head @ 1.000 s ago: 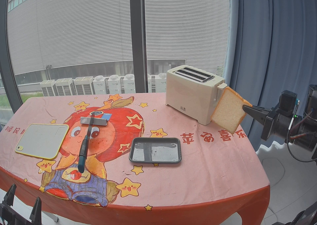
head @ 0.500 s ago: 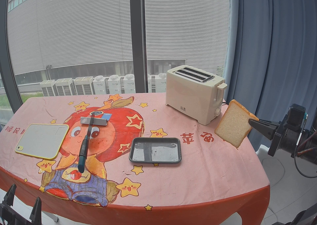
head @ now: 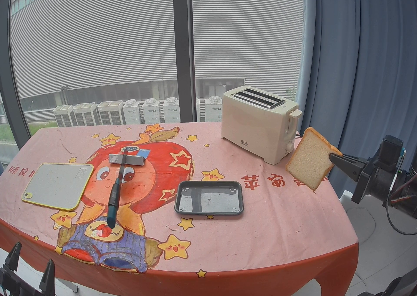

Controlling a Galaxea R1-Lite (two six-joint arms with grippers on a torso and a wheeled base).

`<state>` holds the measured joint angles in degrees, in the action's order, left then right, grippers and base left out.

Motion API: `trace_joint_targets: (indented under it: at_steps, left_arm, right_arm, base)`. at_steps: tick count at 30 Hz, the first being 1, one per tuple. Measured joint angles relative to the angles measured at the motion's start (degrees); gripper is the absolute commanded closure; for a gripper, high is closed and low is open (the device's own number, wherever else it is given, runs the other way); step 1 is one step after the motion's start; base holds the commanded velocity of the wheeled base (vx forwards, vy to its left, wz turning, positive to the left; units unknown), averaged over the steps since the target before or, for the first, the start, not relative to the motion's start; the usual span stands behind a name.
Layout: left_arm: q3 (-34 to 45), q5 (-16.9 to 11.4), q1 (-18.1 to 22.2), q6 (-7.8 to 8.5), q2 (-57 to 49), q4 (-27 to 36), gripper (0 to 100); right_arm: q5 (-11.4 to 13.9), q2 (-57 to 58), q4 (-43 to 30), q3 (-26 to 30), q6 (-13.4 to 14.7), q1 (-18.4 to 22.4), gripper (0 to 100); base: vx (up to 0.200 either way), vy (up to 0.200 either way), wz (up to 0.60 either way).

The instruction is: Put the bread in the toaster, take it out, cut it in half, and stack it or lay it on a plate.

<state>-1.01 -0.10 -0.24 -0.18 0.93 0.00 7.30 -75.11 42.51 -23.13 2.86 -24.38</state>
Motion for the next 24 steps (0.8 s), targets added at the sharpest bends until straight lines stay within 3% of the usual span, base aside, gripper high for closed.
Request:
trace_joint_targets:
  at_steps: [10,24]
  left_arm:
    - [0.0,-0.01,-0.02,0.02,0.0,0.0,0]
    - [0.0,0.0,-0.02,0.02,0.0,0.0,0]
  right_arm:
    - [-2.52,0.35,0.0,-0.05,0.48,-3.58,100]
    - [-2.68,0.44,0.0,0.01,0.48,-4.74,100]
  base:
    - [0.0,0.2,0.0]
    - [0.0,0.2,0.0]
